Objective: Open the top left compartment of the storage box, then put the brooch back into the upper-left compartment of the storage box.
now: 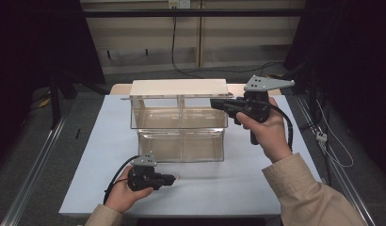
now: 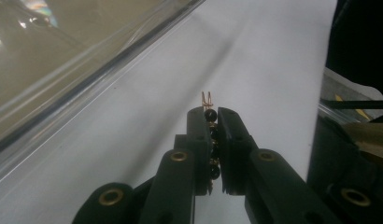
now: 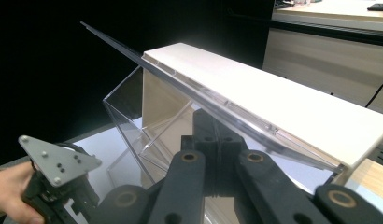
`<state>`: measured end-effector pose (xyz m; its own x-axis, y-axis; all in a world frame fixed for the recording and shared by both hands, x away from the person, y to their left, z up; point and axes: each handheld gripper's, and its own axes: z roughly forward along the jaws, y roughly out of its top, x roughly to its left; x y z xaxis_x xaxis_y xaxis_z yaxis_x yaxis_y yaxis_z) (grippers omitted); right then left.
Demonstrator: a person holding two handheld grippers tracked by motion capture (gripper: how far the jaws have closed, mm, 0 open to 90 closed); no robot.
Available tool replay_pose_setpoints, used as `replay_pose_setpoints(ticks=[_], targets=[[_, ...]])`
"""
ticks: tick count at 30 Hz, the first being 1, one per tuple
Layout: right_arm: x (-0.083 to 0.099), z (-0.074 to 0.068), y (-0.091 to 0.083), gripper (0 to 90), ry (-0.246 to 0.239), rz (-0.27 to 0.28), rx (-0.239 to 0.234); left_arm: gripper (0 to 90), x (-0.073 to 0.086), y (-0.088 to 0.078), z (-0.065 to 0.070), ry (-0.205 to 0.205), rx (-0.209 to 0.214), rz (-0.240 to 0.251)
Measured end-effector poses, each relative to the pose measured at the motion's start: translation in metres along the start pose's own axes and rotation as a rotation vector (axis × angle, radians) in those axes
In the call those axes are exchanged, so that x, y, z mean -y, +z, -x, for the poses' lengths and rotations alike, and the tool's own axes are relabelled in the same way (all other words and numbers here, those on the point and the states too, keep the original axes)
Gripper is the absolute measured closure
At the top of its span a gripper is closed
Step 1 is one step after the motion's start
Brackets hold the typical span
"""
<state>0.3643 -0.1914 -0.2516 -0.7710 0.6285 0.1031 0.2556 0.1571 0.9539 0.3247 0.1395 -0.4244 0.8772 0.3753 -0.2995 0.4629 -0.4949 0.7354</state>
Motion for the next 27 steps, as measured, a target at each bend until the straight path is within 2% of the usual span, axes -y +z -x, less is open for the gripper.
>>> replay_pose_setpoints(ticks=[3,6,12,16,19,22,27], targets=[[0.0,0.0,0.0,90.0,0.003,-0.004,-0.001,84.4,-0.002,-0.004,0.002,-0.002,0.006,0.003],[-0.002,0.001,0.001,90.0,0.0,-0.006,-0.003,84.4,-0.003,-0.01,0.005,0.009,0.011,-0.014],[-0.003,0.0,0.005,90.0,-0.001,-0.007,-0.014,84.4,-0.005,-0.015,0.003,0.002,0.013,-0.025],[-0.003,-0.002,0.006,90.0,-0.001,-0.004,-0.013,84.4,-0.011,-0.022,0.004,0.002,0.022,-0.031],[-0.004,-0.001,0.006,90.0,0.001,-0.006,-0.015,84.3,-0.016,-0.028,0.004,0.016,0.023,-0.035],[-0.004,-0.002,0.006,90.0,-0.002,-0.002,-0.018,84.4,-0.02,-0.032,0.006,0.013,0.037,-0.031],[-0.003,-0.001,0.007,90.0,0.002,-0.005,-0.018,84.3,-0.025,-0.037,0.006,0.013,0.037,-0.039]])
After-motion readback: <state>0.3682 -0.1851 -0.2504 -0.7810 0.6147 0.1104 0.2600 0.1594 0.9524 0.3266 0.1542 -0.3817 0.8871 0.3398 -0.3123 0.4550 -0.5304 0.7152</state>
